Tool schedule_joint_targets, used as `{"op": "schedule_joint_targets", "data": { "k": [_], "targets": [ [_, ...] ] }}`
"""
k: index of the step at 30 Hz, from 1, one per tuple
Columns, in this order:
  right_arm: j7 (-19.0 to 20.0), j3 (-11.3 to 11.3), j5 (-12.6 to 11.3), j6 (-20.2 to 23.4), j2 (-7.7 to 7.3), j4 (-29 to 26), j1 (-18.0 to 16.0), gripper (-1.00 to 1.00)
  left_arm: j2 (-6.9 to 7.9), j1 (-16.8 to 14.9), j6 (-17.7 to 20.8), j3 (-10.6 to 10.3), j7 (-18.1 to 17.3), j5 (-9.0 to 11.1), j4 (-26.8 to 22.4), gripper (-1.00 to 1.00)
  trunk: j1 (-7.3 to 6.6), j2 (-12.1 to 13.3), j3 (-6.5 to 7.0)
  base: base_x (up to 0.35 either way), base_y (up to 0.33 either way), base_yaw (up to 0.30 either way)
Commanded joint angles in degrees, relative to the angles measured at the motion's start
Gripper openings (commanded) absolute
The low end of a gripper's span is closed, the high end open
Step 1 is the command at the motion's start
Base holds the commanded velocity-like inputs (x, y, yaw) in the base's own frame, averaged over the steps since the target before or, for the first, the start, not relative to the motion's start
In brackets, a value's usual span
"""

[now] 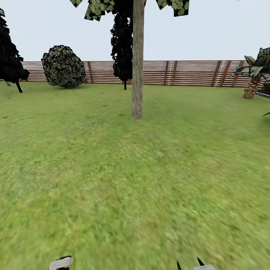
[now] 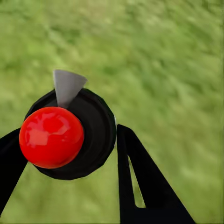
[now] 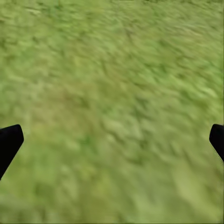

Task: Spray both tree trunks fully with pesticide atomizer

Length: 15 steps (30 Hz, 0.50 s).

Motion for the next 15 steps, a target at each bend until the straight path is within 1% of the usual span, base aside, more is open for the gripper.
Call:
{"op": "schedule_joint_targets", "data": {
  "k": [1,15],
  "targets": [
    [0.0,0.2,-0.1,-0.1,-0.04,0.0,0.0,1.0,0.05,0.0,-0.2,-0.3,-0.2,0.6,0.1,-1.0,0.02,0.0,-0.05,0.34,0.0,0.0],
    [0.0,0.3,-0.1,-0.1,-0.05,0.0,0.0,1.0,0.05,0.0,-0.2,-0.3,-0.2,0.6,0.1,-1.0,0.02,0.0,-0.05,0.34,0.0,0.0]
  ]
}}
